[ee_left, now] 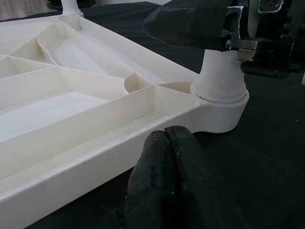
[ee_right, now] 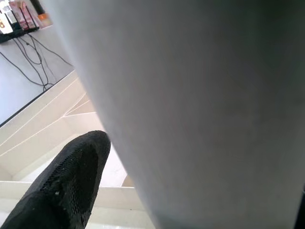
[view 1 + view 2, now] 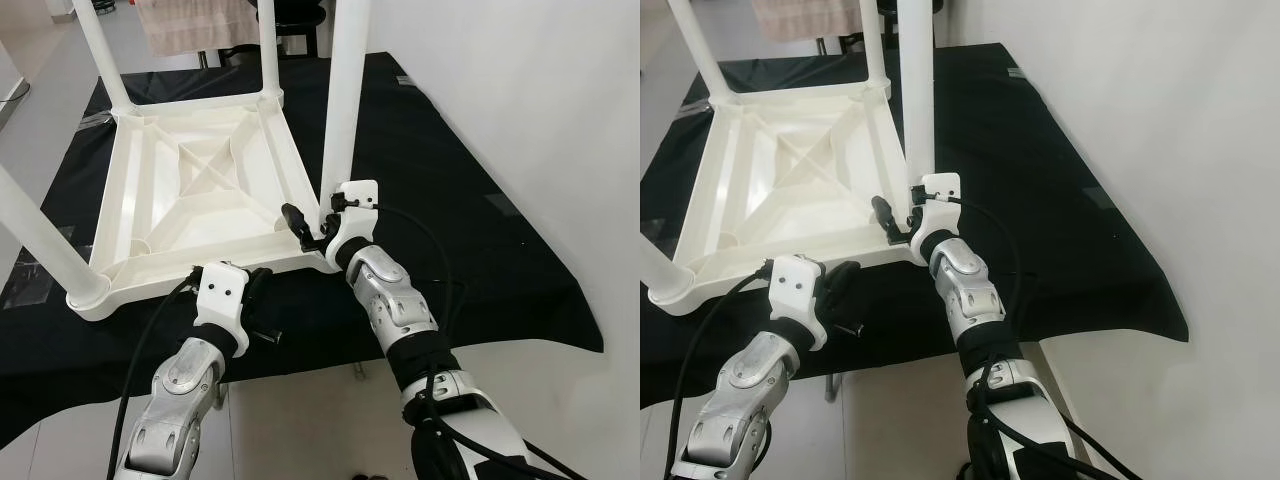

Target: Building children table

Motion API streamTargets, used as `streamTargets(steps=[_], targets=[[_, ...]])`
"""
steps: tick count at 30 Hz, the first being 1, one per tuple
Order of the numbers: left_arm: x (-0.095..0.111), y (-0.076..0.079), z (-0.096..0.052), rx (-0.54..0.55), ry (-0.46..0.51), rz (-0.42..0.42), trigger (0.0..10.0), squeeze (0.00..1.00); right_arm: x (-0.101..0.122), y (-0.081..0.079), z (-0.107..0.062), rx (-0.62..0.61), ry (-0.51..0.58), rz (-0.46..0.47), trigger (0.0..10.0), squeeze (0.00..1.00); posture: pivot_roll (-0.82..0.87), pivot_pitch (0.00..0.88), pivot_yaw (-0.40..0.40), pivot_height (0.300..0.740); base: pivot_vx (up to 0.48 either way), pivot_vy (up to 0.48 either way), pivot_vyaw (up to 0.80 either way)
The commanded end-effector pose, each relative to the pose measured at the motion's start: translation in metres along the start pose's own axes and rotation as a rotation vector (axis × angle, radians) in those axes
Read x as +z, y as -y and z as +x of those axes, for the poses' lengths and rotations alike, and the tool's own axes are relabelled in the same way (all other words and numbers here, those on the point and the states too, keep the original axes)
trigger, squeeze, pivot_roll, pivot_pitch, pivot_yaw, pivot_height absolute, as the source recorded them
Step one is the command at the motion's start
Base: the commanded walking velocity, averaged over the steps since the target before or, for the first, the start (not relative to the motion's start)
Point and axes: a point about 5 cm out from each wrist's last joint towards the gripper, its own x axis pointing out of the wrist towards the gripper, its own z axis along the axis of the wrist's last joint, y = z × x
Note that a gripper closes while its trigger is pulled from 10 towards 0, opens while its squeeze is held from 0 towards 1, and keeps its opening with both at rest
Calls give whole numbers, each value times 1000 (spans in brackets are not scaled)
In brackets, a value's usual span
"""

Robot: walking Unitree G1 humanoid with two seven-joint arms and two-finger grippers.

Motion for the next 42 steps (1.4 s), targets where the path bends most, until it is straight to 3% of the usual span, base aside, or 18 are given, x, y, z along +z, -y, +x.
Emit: streamTargets(steps=[1, 9, 10, 11, 12, 25, 32, 33, 34, 42], targets=[[-5, -2, -2, 7, -25, 2, 10000, 0, 3, -13, 5, 62, -8, -7, 10000, 0, 92, 102, -40, 740, 0, 0, 0], [-5, -2, -2, 2, -28, 3, 10000, 0, 3, 11, -8, 50, -9, -14, 10000, 0, 85, 102, -33, 740, 0, 0, 0], [-5, -3, -2, 2, -28, 4, 10000, 0, 4, 11, -11, 94, 6, 5, 10000, 647, 85, 102, -32, 740, 0, 0, 0], [-5, -3, -2, 2, -28, 4, 10000, 0, 4, 11, -11, 94, 6, 5, 10000, 647, 85, 102, -32, 740, 0, 0, 0], [-5, -3, -2, 1, -29, 4, 10000, 0, 7, 9, -15, 164, 26, 22, 10000, 1000, 86, 101, -31, 740, 0, 0, 0], [-5, -4, -1, -1, -31, 6, 10000, 0, 10, 16, -38, 282, 52, 17, 10000, 1000, 79, 99, -27, 740, 0, 0, 0], [-6, -5, -1, -2, -33, 5, 10000, 0, -4, 28, -69, 303, -9, -24, 10000, 1000, 62, 93, -21, 740, 0, 0, 0], [-7, -6, -1, -2, -33, 5, 10000, 0, -7, 31, -73, 292, -23, -35, 10000, 43, 62, 93, -21, 740, 0, 0, 0], [-7, -6, -1, -2, -34, 5, 10000, 0, -10, 33, -78, 282, -39, -42, 10000, 0, 60, 91, -21, 740, 0, 0, 0], [-8, -7, -3, -1, -35, 18, 10000, 0, -16, 40, -97, 278, -58, -69, 10000, 0, 60, 81, -11, 740, 0, 0, 0]])
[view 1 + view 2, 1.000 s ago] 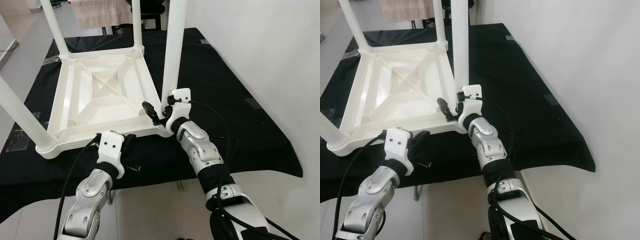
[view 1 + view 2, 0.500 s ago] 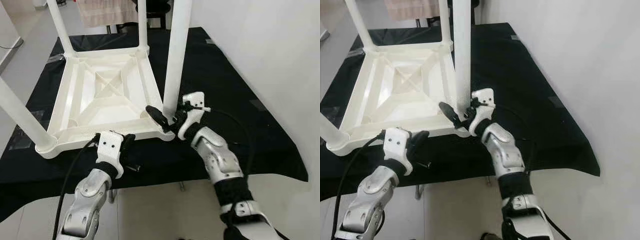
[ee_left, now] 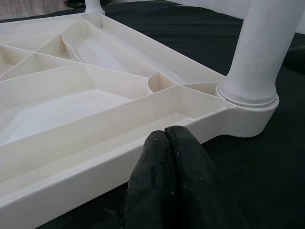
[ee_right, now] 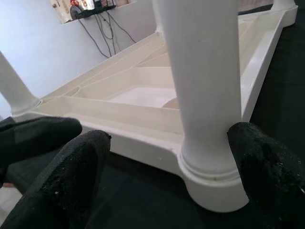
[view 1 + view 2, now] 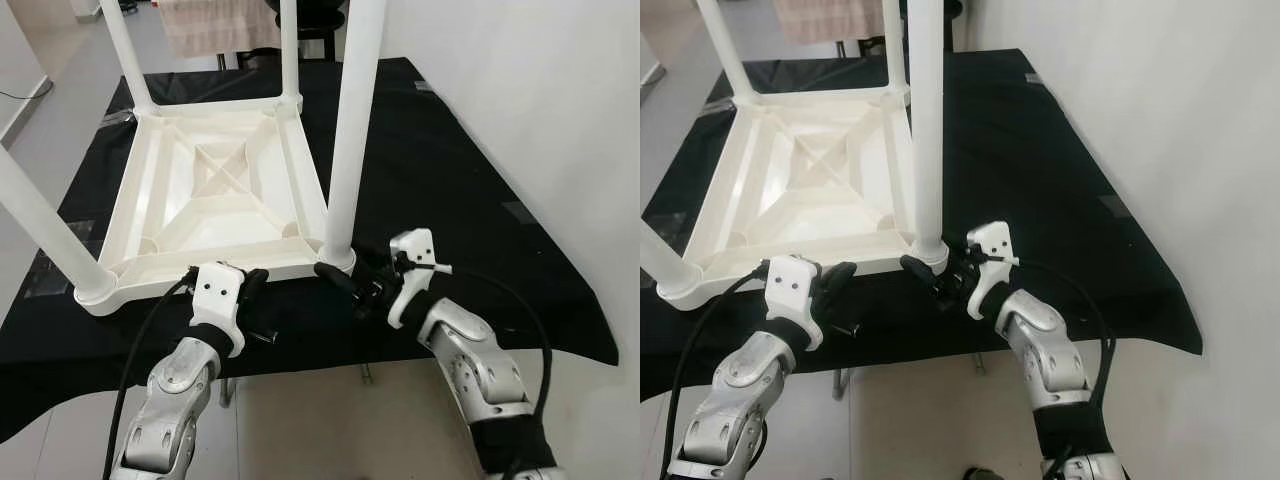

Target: Building children table

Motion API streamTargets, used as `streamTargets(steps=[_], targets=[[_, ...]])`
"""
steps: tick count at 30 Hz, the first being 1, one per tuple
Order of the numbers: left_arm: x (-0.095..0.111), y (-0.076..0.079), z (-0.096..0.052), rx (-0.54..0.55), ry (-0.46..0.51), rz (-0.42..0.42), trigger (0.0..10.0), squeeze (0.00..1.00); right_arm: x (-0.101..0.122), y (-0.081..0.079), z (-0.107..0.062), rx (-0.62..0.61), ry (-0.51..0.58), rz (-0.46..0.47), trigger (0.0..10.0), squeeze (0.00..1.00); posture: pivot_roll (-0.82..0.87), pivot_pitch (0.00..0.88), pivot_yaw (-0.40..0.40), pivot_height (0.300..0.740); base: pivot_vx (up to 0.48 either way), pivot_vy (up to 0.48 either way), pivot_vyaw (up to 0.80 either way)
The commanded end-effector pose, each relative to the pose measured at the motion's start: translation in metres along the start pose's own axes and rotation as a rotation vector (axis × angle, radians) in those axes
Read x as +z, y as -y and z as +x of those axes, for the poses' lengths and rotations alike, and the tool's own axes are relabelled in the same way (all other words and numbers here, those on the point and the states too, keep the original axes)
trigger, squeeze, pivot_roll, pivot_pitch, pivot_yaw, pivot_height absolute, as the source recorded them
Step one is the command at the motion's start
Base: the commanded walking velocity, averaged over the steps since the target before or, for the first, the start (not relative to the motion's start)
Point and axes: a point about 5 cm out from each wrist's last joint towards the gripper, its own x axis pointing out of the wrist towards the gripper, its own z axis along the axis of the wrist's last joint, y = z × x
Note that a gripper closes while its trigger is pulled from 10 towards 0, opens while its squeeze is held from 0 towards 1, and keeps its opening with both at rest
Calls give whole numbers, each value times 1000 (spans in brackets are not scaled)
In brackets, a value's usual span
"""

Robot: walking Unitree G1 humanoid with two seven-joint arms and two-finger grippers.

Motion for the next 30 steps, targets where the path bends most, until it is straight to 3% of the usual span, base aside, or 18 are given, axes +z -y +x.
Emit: streamTargets(steps=[1, 7, 9, 16, 22, 30], targets=[[-6, -2, -3, 2, -23, 13, 10000, 0, -1, -3, -3, 10, -12, -26, 10000, 0, 60, 81, -10, 740, 0, 0, 0], [-5, -13, -12, 97, -21, 75, 10000, 0, -6, 8, -12, -108, -28, -37, 10000, 0, 65, 78, -6, 740, 0, 0, 0], [-7, -19, -19, 172, -39, 97, 10000, 0, -5, 18, -13, -234, -4, -16, 10000, 0, 67, 78, -5, 740, 0, 0, 0], [-3, -21, -29, 249, -24, 151, 10000, 0, -6, 34, -20, -382, 6, 2, 10000, 0, 74, 83, -9, 740, 0, 0, 0], [1, -31, -32, 395, -22, 165, 10000, 0, -7, 37, -19, -407, -8, 7, 10000, 0, 65, 90, -18, 740, 0, 172, 0], [3, -25, -28, 374, -4, 181, 10000, 0, -7, 40, -19, -433, -6, 11, 10000, 0, 58, 93, -12, 740, 0, 406, 0]])
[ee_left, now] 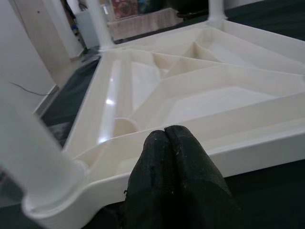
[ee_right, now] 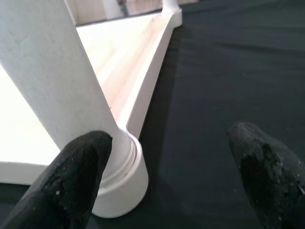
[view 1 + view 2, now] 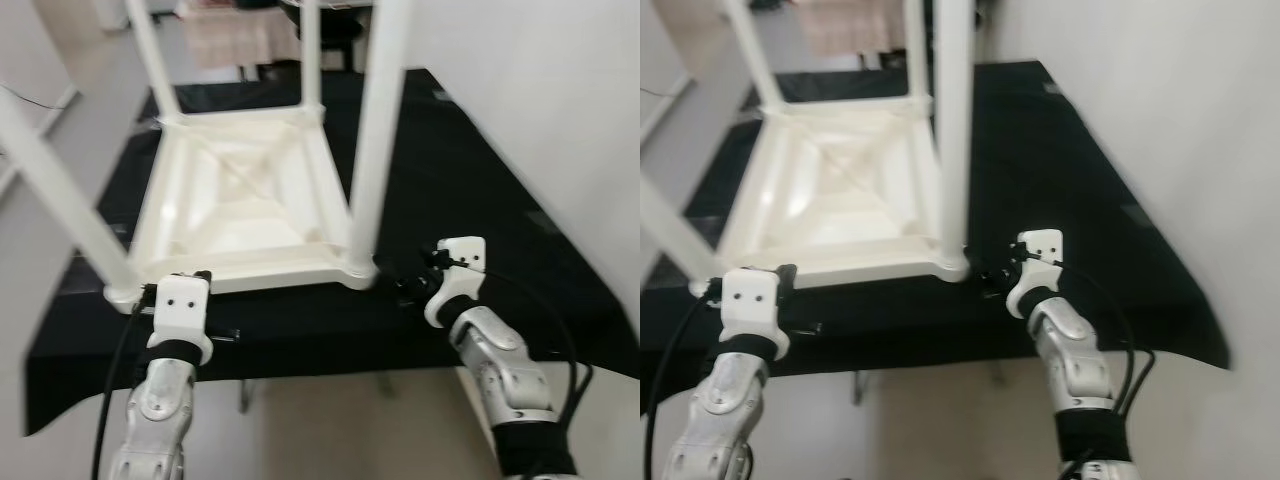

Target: Building children table

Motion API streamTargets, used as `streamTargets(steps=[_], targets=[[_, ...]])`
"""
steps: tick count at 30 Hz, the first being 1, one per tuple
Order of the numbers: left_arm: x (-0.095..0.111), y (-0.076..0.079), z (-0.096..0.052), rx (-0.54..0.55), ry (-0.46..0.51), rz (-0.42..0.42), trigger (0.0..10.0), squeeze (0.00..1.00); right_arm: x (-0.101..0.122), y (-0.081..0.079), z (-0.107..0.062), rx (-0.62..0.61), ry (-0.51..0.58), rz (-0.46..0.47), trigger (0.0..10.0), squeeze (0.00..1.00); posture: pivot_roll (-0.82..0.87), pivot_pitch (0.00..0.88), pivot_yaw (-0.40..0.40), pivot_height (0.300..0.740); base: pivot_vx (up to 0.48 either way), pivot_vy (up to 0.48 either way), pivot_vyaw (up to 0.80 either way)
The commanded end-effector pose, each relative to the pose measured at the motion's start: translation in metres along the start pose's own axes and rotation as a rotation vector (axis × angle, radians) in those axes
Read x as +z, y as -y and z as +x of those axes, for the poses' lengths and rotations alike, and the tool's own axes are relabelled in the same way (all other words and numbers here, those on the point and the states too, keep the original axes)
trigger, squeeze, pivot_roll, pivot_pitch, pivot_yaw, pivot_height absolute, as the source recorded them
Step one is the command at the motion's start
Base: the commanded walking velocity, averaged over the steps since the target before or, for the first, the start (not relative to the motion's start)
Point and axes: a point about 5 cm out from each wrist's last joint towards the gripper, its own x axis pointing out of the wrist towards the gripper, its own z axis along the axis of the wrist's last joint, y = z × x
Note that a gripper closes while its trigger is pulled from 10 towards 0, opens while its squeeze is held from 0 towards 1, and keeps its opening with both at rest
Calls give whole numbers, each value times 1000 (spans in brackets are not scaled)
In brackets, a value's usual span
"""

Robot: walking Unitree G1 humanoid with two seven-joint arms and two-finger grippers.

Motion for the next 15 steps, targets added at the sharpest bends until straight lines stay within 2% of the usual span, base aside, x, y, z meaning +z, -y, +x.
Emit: streamTargets(steps=[1, 5, 15], targets=[[0, -1, 0, -3, 3, 36, 10000, 0, 2, -13, 6, 47, 20, 12, 10000, 0, 58, 93, -12, 740, 0, 0, 0], [4, 4, 1, -27, 36, 55, 10000, 0, 2, -13, 7, 43, 20, 16, 10000, 0, 61, 93, -11, 740, 0, 0, 0], [7, 1, 5, 3, 55, 55, 10000, 0, 1, -14, 8, 39, 19, 19, 10000, 0, 63, 94, -5, 740, 0, 0, 0]])
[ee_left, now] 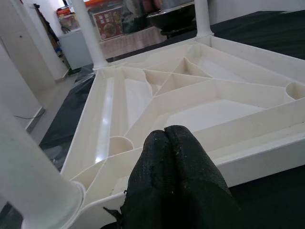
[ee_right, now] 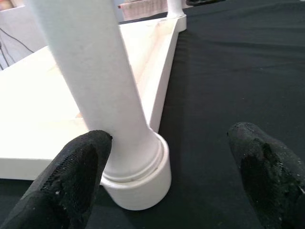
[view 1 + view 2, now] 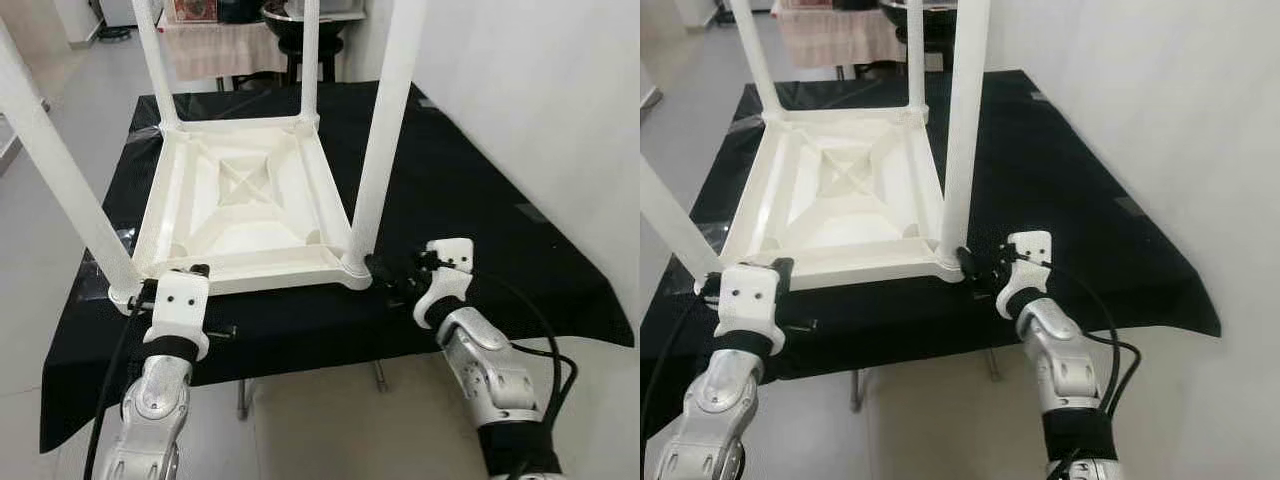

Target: Building children table

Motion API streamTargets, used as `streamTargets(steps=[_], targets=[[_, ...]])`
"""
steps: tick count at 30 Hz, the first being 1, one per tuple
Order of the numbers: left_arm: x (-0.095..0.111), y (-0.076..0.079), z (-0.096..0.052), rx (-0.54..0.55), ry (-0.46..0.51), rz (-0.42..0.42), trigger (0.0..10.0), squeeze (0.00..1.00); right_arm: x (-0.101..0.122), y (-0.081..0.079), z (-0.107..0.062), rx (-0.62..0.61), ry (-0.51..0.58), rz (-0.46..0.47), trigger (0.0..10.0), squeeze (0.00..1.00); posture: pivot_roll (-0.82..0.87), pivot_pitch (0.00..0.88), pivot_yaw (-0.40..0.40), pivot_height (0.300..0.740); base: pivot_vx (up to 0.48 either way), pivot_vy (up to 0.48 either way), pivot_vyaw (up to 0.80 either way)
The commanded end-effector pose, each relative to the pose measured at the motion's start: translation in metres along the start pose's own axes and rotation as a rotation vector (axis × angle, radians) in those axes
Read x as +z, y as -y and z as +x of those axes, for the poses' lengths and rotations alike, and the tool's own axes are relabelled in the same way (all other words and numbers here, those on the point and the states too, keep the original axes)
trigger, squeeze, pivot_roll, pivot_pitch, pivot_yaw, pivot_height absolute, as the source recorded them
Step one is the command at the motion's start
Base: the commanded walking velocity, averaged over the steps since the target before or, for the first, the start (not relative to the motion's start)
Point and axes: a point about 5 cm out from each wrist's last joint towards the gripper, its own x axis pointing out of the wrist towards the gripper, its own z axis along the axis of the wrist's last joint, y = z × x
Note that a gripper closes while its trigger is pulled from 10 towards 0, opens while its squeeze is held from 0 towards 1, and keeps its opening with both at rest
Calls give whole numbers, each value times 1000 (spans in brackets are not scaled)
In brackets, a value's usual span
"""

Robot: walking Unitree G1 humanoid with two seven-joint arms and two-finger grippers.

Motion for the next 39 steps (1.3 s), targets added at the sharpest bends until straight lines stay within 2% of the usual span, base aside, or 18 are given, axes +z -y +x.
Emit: streamTargets(steps=[1, 10, 16, 18, 22, 26, 32, 36, 39], targets=[[-2, -1, 1, 10, -1, 13, 10000, 0, 0, -2, 2, 8, 8, 7, 10000, 0, 63, 94, -5, 740, 0, 0, 0], [-3, -1, -2, 6, -21, 2, 10000, 0, 2, -2, 4, 9, 14, -22, 10000, 0, 68, 94, -7, 740, 0, 0, 0], [-7, -4, -15, 10, -65, -41, 10000, 0, 9, 3, 6, 44, 29, -80, 10000, 0, 86, 93, 8, 740, 0, 0, 0], [-12, -10, -21, 48, -99, -77, 10000, 0, 13, 8, 6, 38, 37, -89, 10000, 0, 89, 95, 9, 740, 0, 0, 0], [-15, -19, -25, 96, -112, -70, 10000, 0, 13, 11, 7, 32, 34, -103, 10000, 0, 93, 96, 7, 740, 0, 0, 0], [-20, -40, -28, 187, -136, -109, 10000, 0, 12, 13, 7, 32, 32, -114, 10000, 0, 99, 100, 4, 740, 0, 0, 0], [-21, -50, -28, 224, -137, -119, 10000, 0, 12, 16, 5, 51, 33, -118, 10000, 0, 101, 100, 2, 740, 0, 0, 0], [-21, -52, -26, 205, -119, -113, 10000, 0, 19, 15, -7, 229, 60, -121, 10000, 0, 96, 99, -2, 740, 0, 0, 0], [-18, -47, -27, 150, -76, -102, 10000, 0, 25, 21, -14, 287, 71, -131, 10000, 0, 93, 97, -2, 740, 0, 0, 0]])
